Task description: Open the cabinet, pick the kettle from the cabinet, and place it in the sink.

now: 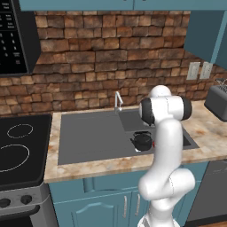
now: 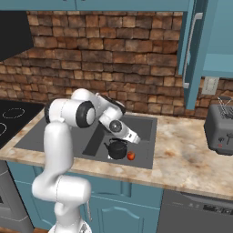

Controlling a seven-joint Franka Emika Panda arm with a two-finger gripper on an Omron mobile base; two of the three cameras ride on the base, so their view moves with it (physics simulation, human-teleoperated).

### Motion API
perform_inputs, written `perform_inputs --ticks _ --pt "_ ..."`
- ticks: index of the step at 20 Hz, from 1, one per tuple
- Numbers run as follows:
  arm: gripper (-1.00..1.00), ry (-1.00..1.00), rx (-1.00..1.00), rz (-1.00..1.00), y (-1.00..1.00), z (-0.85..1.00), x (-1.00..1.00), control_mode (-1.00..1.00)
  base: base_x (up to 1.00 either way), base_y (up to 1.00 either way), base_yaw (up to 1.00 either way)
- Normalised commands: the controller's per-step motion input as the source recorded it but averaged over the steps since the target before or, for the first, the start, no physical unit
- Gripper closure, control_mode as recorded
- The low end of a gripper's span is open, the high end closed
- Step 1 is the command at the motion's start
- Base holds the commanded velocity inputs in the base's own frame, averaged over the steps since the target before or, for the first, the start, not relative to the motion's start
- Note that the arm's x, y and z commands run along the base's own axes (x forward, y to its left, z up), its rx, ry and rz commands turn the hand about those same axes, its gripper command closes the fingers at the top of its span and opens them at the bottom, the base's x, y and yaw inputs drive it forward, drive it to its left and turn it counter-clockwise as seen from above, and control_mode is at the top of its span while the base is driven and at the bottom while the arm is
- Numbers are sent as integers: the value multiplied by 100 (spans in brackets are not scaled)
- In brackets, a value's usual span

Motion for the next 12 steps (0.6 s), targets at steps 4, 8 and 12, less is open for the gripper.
perform_inputs --ticks 4,8,12 --pt "-100 12 1 0 -12 39 -14 -100 0 0 0" --pt "-100 15 2 0 -10 31 -24 -100 0 0 0" --pt "-100 13 4 0 -9 34 -27 -100 0 0 0"
